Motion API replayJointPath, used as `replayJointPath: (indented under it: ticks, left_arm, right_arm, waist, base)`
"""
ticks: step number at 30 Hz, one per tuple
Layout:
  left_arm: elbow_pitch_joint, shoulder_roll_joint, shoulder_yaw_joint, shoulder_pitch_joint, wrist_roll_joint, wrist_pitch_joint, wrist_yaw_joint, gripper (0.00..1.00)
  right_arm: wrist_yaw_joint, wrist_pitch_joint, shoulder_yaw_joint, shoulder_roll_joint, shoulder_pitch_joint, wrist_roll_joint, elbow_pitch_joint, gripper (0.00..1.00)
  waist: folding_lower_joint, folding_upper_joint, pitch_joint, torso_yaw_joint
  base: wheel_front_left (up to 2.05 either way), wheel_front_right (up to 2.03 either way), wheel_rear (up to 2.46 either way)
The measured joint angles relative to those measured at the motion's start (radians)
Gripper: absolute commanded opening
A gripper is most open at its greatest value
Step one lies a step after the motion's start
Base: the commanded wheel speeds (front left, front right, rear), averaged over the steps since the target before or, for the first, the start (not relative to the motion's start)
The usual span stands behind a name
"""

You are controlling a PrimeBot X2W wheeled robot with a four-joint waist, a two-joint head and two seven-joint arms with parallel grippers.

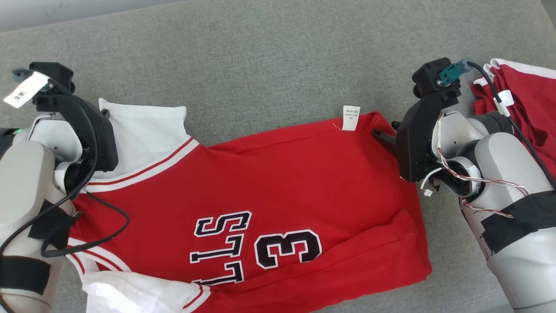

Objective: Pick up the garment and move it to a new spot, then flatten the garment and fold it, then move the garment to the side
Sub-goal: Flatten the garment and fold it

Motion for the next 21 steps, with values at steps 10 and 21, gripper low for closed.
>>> replayJointPath:
  ticks: [10, 21]
  left_arm:
    - [0.007, 0.001, -0.004, -0.001, -0.005, 0.000, -0.001, 0.00]
    - [0.009, -0.006, -0.007, -0.016, -0.011, -0.005, -0.009, 0.00]
  right_arm:
    - [-0.009, 0.007, -0.016, 0.005, -0.034, 0.005, 0.035, 0.64]
    - [-0.016, 0.007, -0.012, 0.021, -0.063, 0.008, 0.086, 0.02]
  waist:
    - [0.0000, -0.0001, -0.004, -0.002]
    - [-0.0001, -0.0001, 0.013, 0.014]
  base:
    - [0.00, 0.00, 0.00]
    - [0.00, 0.00, 0.00]
